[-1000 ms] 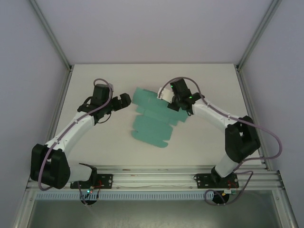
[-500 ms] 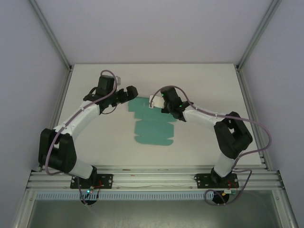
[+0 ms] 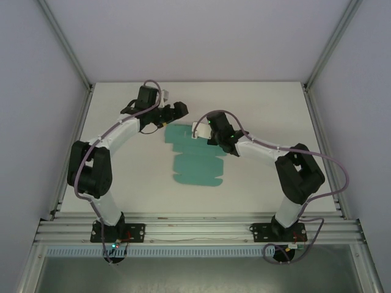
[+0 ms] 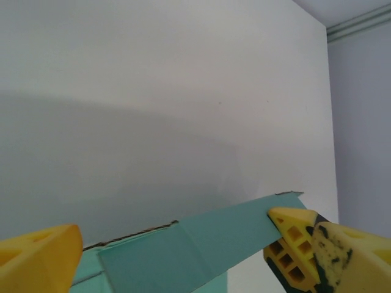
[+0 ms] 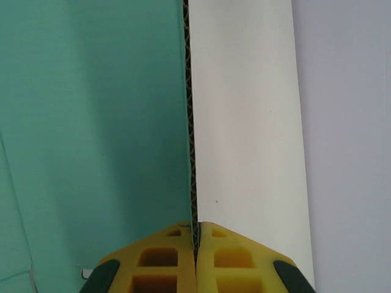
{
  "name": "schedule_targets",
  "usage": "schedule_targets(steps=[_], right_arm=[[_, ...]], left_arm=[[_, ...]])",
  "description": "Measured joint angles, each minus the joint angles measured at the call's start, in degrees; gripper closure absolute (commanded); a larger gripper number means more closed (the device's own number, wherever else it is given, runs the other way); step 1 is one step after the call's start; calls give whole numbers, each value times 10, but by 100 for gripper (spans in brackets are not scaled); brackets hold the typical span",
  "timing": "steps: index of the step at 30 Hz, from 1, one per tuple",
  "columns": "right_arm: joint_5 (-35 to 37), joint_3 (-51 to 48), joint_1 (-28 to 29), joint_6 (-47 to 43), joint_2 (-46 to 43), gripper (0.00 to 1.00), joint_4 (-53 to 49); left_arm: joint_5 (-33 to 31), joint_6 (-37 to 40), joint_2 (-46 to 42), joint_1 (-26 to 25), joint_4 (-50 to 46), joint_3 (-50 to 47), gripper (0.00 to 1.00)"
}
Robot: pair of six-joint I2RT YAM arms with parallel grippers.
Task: Assemble paper box
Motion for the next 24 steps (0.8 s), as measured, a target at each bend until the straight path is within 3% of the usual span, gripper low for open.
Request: schedule_targets(steps=[4,10,20,24], right_arm=[[0,0,0,5,0,100,0],[0,0,0,13,0,100,0],[2,-7,0,22,0,100,18],[2,-19,2,24,0,100,38]], left_arm=[[26,2,13,-8,-1,2,27],[47,-2,17,-16,0,1,33],[60,-31,17,-29,10,-18,36],[61,-56,19,-30,29,-23,42]])
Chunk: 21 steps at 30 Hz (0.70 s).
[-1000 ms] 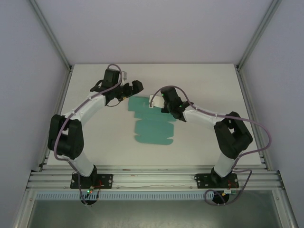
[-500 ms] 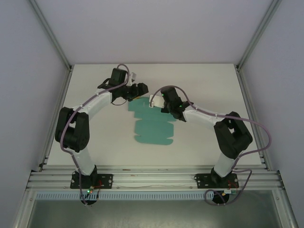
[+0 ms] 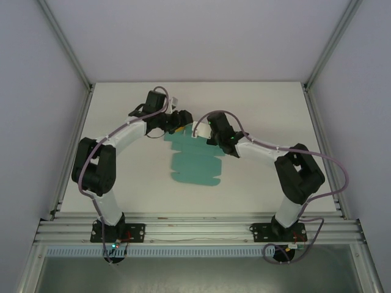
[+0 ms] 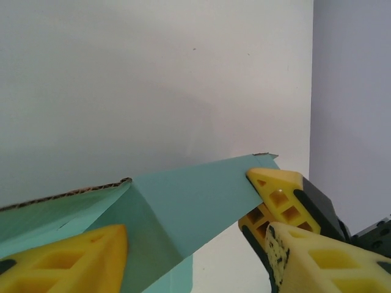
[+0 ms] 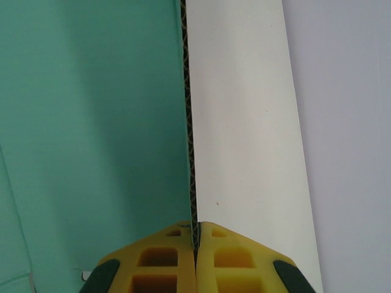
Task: Assemble paper box
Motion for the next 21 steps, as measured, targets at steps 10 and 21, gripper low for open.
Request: schedule_targets(steps=[10,21], right_arm=[[17,-27,5,2,0,100,48],[19,-48,6,9,0,100,83]], left_arm=[[6,-87,32,-19,65,-10,64],[-2,-189,33,-22,122,-40,91]])
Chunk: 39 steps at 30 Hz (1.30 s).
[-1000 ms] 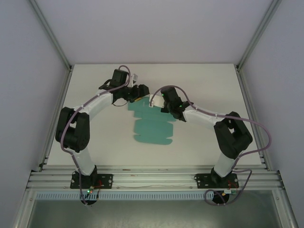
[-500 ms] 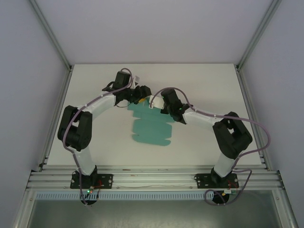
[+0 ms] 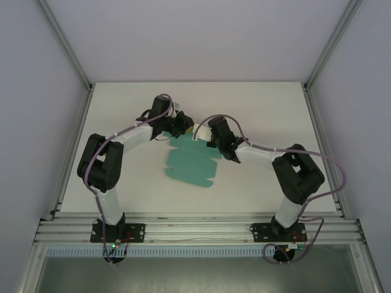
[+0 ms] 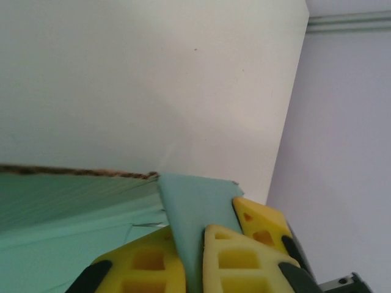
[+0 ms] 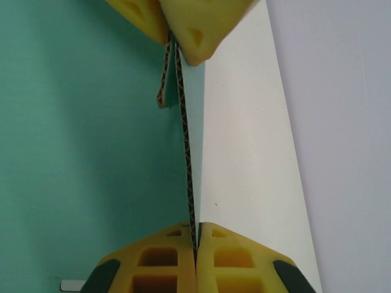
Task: Assemble paper box
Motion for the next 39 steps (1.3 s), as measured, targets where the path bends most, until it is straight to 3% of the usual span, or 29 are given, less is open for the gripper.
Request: schedule_targets(steps=[5,6,8,13,16,19,25,29,33,39], right_arm=[[0,-6,0,5,-5,100,8],[0,-6,0,5,-6,100,7],[0,-6,0,7,-7,100,7],[-11,-6,8,15,-15,100,6],[-15,-6,12,18,-21,100,0],[-15,-6,12,24,-29,100,-3],[-15,-6,10,35,-31,100,-6],[-15,-6,6,38,-33,100,-8],[-16,-7,2,42,-39,100,-14],[-22,-7,-1,52,-41,100,-19]], left_arm=[[0,-22,0,0,11,-1,92],[0,-23,0,0,11,-1,88],[-1,-21,0,0,11,-1,67],[-22,17,-5,-2,-10,-1,39],[-48,55,-37,-6,-46,-2,16],[-81,97,-91,-3,-77,-16,1],[-156,161,-221,28,-132,-89,0],[-191,188,-272,89,-158,-155,0],[-224,226,-278,129,-171,-207,0],[-247,282,-264,128,-141,-245,0]])
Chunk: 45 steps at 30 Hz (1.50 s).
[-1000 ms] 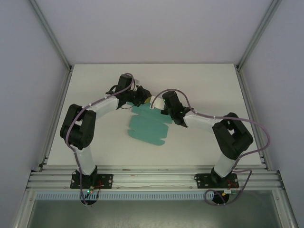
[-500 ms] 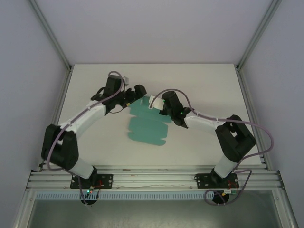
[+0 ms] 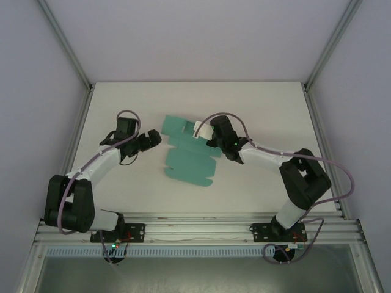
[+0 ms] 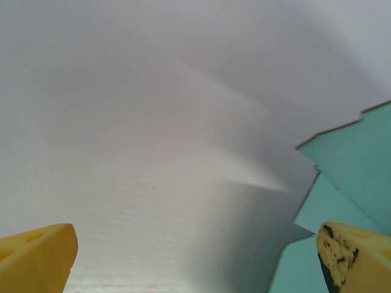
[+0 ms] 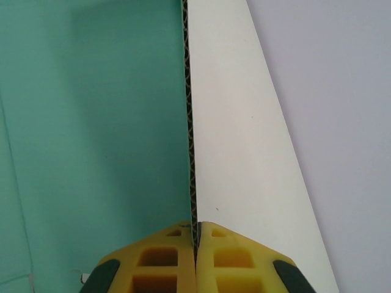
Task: Assemble paper box
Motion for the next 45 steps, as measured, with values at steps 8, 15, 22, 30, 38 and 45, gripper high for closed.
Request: schedule_targets(steps=[8,15,22,30,38,45], right_arm=[[-15,0,-1,16,0,100,-5],[-22,0,-2,24,-1,100,-9],[-22,0,-5,33,-2,100,-17],[-37,0,-5,52,-8,100,-16],[-65,0,-5,79,-14,100,-8],[-84,0,-7,97,-22,100,-8]], left_arm=[[2,38,46,-2,85,-20,3],[9,62,89,-37,118,-20,4],[60,64,89,-41,177,-35,4],[138,54,91,-43,245,-48,11],[203,39,124,-56,311,-61,37],[237,18,138,-56,363,-66,59]])
